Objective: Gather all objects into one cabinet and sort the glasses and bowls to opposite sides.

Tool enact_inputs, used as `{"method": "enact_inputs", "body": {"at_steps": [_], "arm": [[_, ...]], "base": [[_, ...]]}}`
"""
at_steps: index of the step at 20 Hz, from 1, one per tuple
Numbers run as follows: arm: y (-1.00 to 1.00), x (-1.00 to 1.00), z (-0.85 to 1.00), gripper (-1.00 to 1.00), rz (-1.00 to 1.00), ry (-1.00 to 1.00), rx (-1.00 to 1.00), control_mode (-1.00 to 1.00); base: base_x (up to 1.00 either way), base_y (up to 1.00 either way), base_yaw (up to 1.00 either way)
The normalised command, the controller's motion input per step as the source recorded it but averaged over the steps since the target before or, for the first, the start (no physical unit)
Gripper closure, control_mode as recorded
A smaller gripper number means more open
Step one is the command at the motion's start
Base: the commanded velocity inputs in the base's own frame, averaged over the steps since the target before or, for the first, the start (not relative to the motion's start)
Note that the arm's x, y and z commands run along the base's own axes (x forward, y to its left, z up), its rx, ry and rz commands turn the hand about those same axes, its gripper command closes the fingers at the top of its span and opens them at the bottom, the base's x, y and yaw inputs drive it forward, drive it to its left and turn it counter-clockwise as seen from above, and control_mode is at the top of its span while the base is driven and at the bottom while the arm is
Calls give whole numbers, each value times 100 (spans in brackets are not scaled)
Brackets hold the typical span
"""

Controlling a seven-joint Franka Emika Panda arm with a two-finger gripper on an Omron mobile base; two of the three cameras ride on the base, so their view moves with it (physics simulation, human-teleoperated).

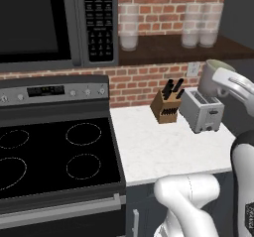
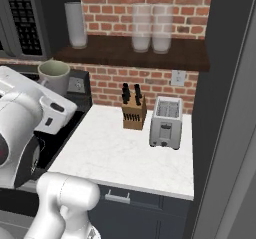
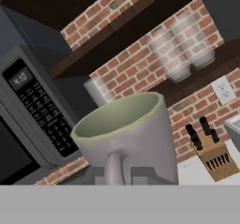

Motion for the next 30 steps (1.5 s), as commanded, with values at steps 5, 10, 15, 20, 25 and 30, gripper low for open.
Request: {"method": "enact_inputs", "body": {"at_steps": [5, 10, 15, 20, 25, 30], "arm": [[13, -26, -8, 100, -8, 0, 0, -100], [0, 0, 0, 100, 0, 0, 0, 100], [0, 0, 0, 100, 0, 0, 0, 100], [0, 0, 0, 100, 0, 0, 0, 100], [0, 0, 0, 100, 0, 0, 0, 100], [0, 0, 0, 100, 0, 0, 0, 100]], "base": [[0, 0, 0], [-42, 34, 15], [-55, 49, 28], [-27, 75, 43], [-1, 98, 49], [0, 100, 52]]}}
